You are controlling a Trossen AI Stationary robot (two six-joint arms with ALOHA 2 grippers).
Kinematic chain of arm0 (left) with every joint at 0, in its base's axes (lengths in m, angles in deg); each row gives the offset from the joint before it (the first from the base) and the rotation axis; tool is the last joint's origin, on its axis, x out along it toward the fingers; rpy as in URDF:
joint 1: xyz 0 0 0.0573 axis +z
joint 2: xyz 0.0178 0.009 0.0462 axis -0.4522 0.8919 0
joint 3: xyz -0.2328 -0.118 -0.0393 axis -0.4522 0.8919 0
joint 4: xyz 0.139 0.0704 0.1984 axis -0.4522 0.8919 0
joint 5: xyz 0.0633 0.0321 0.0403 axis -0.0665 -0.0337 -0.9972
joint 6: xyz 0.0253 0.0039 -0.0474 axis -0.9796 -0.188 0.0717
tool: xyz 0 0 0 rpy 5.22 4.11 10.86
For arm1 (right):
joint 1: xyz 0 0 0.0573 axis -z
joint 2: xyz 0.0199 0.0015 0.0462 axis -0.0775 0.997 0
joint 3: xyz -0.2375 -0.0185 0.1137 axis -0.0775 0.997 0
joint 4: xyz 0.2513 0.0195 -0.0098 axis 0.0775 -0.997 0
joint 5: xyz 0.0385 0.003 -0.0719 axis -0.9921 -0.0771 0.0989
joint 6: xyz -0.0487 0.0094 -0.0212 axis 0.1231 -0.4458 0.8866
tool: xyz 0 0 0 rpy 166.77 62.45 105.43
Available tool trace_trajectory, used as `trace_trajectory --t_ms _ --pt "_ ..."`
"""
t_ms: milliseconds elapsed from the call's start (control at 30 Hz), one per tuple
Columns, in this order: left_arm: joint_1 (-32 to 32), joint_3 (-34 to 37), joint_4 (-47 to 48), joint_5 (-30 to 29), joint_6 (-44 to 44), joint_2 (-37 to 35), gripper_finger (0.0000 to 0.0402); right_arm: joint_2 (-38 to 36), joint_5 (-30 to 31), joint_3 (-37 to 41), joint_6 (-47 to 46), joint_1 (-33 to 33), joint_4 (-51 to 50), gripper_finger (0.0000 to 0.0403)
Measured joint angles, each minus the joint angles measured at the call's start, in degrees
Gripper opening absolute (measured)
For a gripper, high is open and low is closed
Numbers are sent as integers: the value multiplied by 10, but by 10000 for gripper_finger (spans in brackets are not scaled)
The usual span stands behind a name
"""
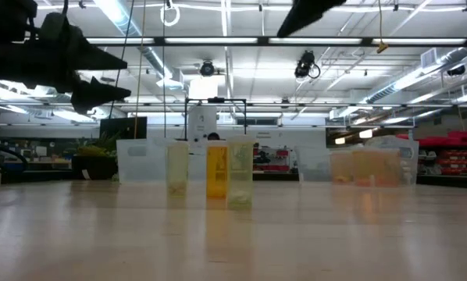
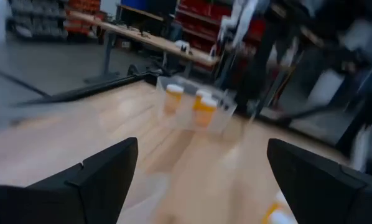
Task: Pick and place medicine bottles into bin by pill shape (circle, oval)
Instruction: Put the small blue pill bottle into the left transparent bin
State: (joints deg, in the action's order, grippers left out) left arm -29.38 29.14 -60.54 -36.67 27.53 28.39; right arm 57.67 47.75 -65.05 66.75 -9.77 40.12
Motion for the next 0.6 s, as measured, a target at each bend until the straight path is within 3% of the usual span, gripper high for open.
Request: trace_trajectory --t_ms 233,500,600 --pt "-6 0 -13 0 19 0 369 -66 17 0 20 -7 -1 250" --pt "7 0 -4 -22 -66 0 369 -80 35 0 56 -7 0 250" --pt "11 0 27 -22 -62 1 369 -80 55 0 72 -5 5 250"
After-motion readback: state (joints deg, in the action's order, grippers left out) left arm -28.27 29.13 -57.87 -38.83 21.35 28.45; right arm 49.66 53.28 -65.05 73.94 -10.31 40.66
